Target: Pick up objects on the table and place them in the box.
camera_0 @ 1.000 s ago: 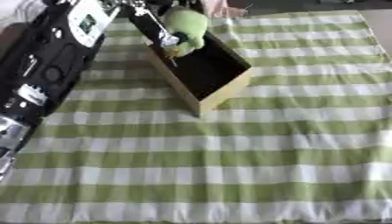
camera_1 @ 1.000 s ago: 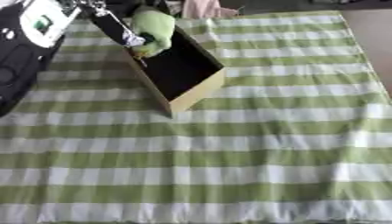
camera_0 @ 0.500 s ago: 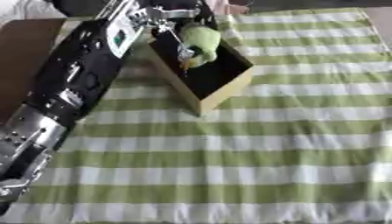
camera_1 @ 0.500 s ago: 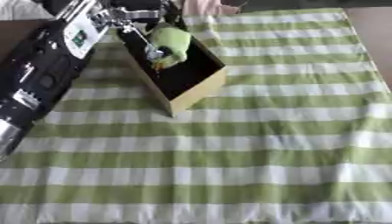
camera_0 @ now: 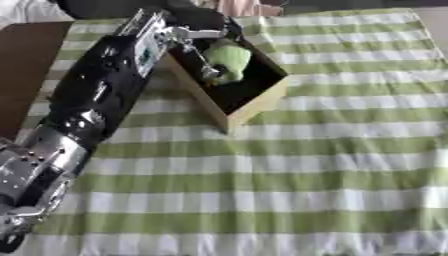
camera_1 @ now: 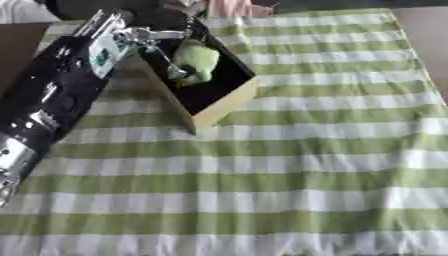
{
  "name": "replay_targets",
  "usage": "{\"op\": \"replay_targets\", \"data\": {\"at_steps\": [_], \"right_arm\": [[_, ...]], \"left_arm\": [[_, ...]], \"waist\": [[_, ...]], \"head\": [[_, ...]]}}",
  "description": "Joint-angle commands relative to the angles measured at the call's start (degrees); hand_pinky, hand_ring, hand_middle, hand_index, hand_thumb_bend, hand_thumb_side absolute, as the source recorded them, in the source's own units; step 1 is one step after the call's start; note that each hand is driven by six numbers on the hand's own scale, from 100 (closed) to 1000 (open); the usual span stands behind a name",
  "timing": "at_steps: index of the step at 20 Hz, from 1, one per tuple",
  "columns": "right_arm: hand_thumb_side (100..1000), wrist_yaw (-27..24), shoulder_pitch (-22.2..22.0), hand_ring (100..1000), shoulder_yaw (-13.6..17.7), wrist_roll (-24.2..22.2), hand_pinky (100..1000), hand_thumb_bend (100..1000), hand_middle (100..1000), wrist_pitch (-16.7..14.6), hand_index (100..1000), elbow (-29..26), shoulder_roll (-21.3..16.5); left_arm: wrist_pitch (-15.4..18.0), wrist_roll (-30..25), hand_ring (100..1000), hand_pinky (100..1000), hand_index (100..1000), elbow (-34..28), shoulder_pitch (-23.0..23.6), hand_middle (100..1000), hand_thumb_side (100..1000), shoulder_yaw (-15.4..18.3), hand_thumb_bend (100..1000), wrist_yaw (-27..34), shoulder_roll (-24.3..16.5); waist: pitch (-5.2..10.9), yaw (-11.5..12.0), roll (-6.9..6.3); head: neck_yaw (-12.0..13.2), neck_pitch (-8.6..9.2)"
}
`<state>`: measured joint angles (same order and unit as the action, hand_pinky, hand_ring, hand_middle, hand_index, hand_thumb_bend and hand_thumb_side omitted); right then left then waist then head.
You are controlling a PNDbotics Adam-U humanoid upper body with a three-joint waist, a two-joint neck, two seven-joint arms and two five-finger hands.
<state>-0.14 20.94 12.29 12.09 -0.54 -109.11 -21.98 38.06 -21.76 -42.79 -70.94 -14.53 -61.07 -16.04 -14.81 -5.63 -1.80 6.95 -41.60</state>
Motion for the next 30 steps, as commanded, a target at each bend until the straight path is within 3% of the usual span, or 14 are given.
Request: {"op": "replay_targets", "data": {"at_steps": [1, 3, 5, 16, 23, 28, 30], "right_arm": [[1000, -0.4, 0.74, 606, 0.15, -0.21, 649, 100, 568, -0.15, 798, -0.57, -0.93], [1000, -0.43, 0.71, 606, 0.15, -0.25, 649, 100, 568, -0.16, 798, -0.54, -0.92], [1000, -0.46, 0.71, 606, 0.15, -0.28, 649, 100, 568, -0.18, 798, -0.52, -0.88], [1000, -0.45, 0.49, 607, 0.28, -0.28, 650, 100, 568, -0.15, 798, -0.34, -0.67], [1000, -0.31, 0.36, 608, 0.35, -0.19, 652, 100, 569, -0.22, 798, -0.28, -0.9], [1000, -0.14, 0.15, 609, 0.6, 0.09, 653, 100, 569, -0.3, 799, -0.28, -1.12], [1000, -0.04, 0.13, 609, 0.74, 0.26, 653, 100, 570, -0.33, 799, -0.32, -1.24]], "left_arm": [[0.55, 2.35, 831, 672, 877, -0.28, -1.61, 796, 225, 0.98, 437, -2.83, -0.5], [0.49, 3.28, 845, 687, 885, -0.08, -1.6, 808, 283, 1.16, 483, -4.3, -0.56], [0.41, 4.07, 842, 683, 886, 0.2, -1.52, 806, 288, 1.36, 474, -5.38, -0.45], [-1.25, 4.77, 787, 611, 871, -2.34, -1.12, 761, 245, 2.37, 278, -1.8, -0.35], [-3.77, 3.11, 786, 613, 865, -9.94, 0.66, 756, 347, 1.77, 220, 6.07, -2.64], [-6.36, 2.37, 782, 619, 862, -20.21, 3.98, 751, 450, 0.78, 200, 13.96, -6.56], [-8.14, 2.64, 777, 615, 858, -25.05, 5.81, 745, 467, 0.71, 138, 17.28, -8.54]], "waist": [[0.92, 0.02, 0.2], [0.93, 0.06, 0.23], [0.94, 0.08, 0.24], [1.39, 0.23, 0.42], [1.99, 0.92, 0.6], [2.32, 1.48, 0.79], [2.36, 1.66, 0.85]], "head": [[0.17, 0.62], [0.14, 0.58], [0.16, 0.54], [0.14, 0.5], [-0.1, 0.19], [-0.6, 0.22], [-0.81, 0.25]]}}
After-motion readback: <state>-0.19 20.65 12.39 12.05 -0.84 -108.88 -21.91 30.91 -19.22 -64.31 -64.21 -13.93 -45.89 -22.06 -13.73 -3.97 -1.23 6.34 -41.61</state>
